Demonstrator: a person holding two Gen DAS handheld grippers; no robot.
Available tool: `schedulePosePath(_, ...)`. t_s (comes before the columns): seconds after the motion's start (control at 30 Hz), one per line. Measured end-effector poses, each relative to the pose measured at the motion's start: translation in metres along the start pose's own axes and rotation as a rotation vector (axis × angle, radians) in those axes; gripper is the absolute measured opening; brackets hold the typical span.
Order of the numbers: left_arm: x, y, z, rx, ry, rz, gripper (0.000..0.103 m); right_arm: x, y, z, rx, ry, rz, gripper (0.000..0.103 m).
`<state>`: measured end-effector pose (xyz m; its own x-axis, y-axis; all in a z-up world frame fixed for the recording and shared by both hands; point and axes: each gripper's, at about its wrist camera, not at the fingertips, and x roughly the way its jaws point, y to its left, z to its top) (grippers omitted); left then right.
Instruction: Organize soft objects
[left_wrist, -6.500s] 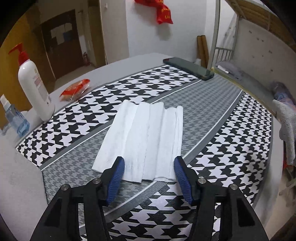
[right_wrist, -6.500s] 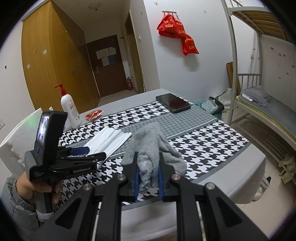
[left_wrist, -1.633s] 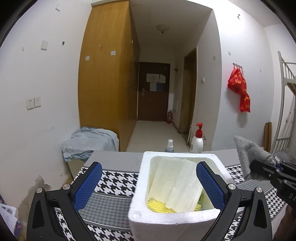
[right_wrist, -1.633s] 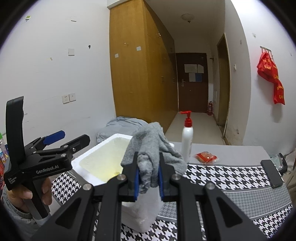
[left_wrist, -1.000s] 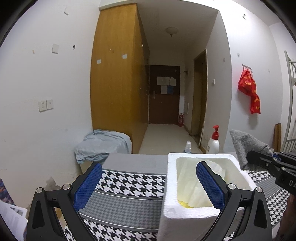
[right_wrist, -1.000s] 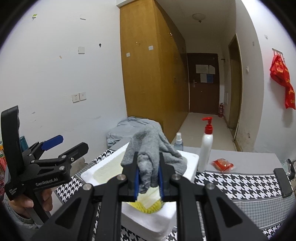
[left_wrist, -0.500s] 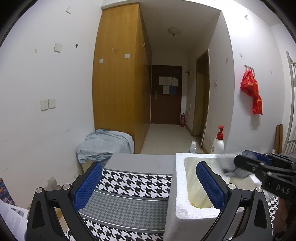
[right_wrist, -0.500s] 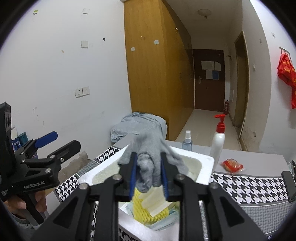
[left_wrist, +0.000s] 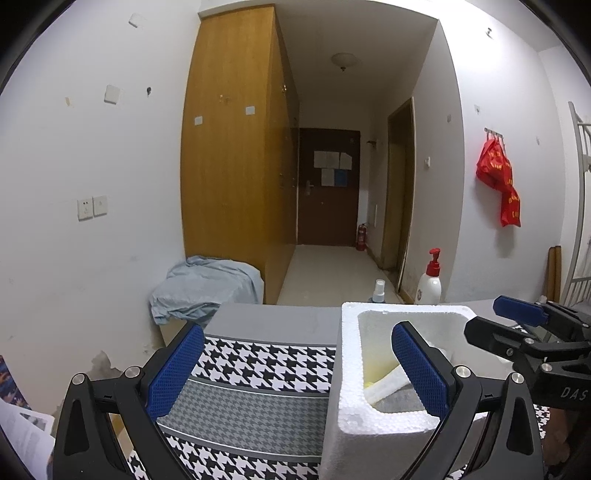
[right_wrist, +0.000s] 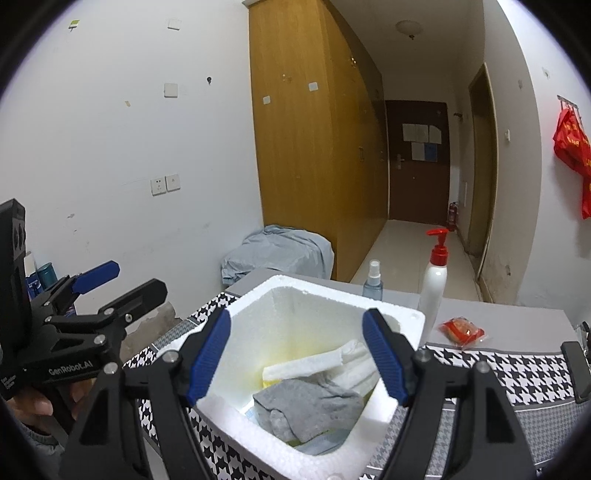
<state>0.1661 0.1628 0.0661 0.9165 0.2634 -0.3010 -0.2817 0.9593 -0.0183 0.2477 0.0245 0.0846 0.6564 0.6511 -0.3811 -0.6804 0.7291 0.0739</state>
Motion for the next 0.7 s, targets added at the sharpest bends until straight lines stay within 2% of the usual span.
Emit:
schedulePosePath(0.33, -0.012, -0.012, 0.003, 0.009, -0.008, -0.033, 0.102, -0.025, -0.008, -0.003, 0.021, -0.024, -0.026, 0.079)
schedulePosePath(0.5, -0.023, -0.026, 0.003, 0.034, -0.01, -0.064, 0.102, -0.053, -0.012, -0.007, 0.036, -0.072, -0.058, 0.087)
schedulePosePath(0.6, -0.032, -0.034, 0.003, 0.046, -0.017, -0.086, 0.102, -0.068, -0.015, -0.01, 0.044, -0.098, -0.071, 0.095)
schedulePosePath(0.63, -0.037, -0.036, 0.003, 0.048, -0.023, -0.089, 0.102, -0.073, -0.015, -0.011, 0.044, -0.108, -0.082, 0.1)
schedulePosePath(0.7, -0.043, -0.039, 0.004, 0.045, -0.034, -0.094, 0.102, -0.082, -0.015, -0.013, 0.04, -0.122, -0.096, 0.103)
